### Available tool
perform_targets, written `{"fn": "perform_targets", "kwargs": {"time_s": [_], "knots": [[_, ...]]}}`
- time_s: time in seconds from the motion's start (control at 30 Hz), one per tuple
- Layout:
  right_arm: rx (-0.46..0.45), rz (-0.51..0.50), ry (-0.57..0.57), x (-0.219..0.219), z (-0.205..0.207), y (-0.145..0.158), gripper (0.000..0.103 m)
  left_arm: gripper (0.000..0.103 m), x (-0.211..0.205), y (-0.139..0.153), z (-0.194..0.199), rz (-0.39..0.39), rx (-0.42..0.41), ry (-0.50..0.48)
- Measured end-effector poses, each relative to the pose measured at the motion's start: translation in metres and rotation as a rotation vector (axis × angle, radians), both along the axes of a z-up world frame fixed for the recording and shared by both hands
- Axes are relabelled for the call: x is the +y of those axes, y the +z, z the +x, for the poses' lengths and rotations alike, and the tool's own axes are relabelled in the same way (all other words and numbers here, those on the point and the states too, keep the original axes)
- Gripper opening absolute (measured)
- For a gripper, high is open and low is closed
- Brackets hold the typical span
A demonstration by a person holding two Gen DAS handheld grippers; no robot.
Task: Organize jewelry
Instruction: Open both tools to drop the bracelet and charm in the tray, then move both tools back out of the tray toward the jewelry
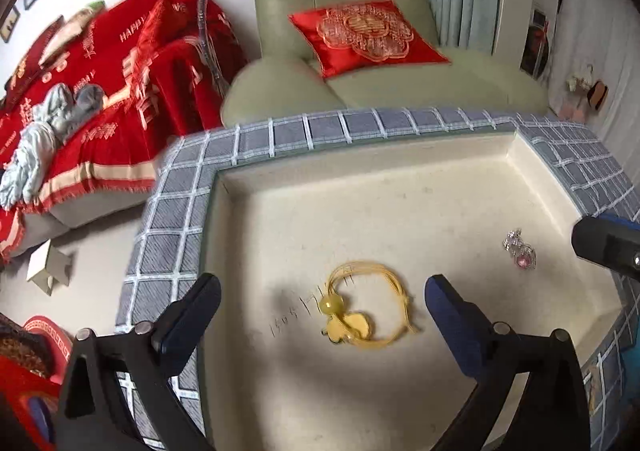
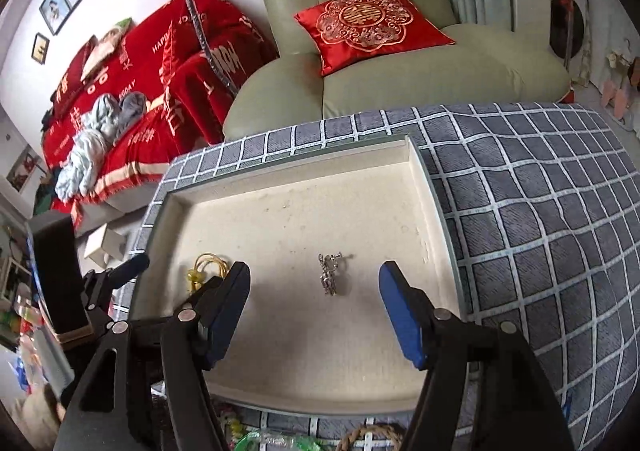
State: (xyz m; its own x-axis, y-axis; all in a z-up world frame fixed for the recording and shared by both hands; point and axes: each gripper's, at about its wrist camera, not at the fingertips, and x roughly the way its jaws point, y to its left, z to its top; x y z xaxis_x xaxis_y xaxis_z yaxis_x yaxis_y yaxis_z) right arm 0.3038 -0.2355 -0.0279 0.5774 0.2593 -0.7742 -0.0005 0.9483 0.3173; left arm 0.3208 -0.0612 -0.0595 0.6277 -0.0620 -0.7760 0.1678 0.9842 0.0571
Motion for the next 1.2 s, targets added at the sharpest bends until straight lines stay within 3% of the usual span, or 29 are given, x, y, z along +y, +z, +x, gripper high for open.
{"fn": "perform_targets", "kwargs": {"time_s": [0.17, 0.27, 0.4, 0.63, 0.87, 1.2], "knots": [[0.006, 0.004, -0.007, -0.001, -0.011, 0.002, 0.071, 0.103, 0.003, 0.008, -0.003, 0.003, 0.003, 0.008], [0.004, 0.015, -0.010, -0.003, -0.024, 0.005, 0.082, 0.103, 0.008, 0.020, -0.016, 0.005, -0.029, 0.007], [-0.014, 0.033, -0.015, -0.005, -0.045, 0.014, 0.082, 0.103, 0.024, 0.033, -0.040, -0.024, -0.048, -0.007], [-0.013, 0.007, 0.002, 0.000, -0.089, 0.023, 0.082, 0.103, 0.055, 0.037, -0.088, -0.087, -0.010, -0.011], [0.089, 0.004, -0.021, 0.003, -0.124, -0.004, 0.082, 0.103, 0.063, 0.016, -0.120, -0.080, 0.028, -0.019], [0.201, 0.006, -0.099, 0.001, -0.148, -0.039, 0.082, 0.103, 0.086, -0.004, -0.127, -0.123, 0.074, -0.001]]}}
